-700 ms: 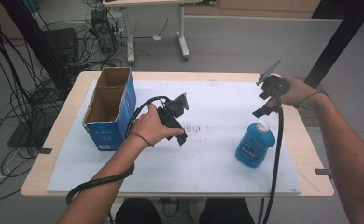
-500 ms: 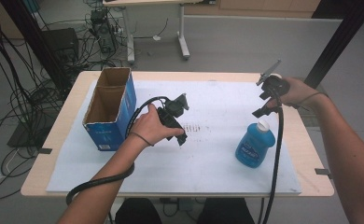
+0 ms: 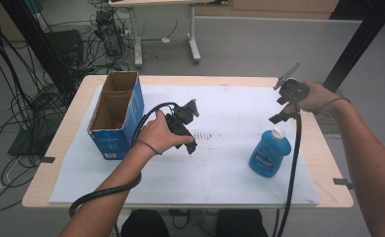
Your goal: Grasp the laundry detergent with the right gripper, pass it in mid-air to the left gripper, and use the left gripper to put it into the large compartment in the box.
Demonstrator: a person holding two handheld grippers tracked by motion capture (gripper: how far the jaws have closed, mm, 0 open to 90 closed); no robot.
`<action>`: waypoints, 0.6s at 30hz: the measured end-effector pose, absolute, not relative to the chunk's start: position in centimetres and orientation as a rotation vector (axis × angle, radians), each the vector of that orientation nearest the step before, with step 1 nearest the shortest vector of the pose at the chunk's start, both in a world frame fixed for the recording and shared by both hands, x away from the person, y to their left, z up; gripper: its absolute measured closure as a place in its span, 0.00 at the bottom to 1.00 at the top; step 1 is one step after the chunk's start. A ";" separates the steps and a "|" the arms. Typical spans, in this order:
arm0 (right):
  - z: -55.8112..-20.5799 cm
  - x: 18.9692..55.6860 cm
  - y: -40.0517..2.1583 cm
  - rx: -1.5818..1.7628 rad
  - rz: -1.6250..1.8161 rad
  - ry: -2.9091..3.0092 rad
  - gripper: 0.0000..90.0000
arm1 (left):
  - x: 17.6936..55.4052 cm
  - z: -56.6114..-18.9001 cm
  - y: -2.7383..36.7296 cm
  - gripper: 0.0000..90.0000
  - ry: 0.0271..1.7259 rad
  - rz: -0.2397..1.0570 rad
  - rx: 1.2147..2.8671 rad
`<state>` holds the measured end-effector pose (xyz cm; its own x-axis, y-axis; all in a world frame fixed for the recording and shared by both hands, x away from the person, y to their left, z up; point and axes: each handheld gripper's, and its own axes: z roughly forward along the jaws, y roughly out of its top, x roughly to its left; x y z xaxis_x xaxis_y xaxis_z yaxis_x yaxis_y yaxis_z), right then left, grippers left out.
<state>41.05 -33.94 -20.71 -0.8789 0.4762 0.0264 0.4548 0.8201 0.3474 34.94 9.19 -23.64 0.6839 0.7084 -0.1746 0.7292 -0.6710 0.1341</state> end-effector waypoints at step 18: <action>-19.8 38.9 -37.0 0.824 0.510 2.891 0.08 | 34.8 -23.6 9.1 0.10 1.154 -0.170 2.704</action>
<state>38.89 -37.04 -19.83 -0.8500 0.5269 0.0024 0.4959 0.7984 0.3414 34.79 9.08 -23.59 0.6890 0.7017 -0.1813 0.7242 -0.6763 0.1348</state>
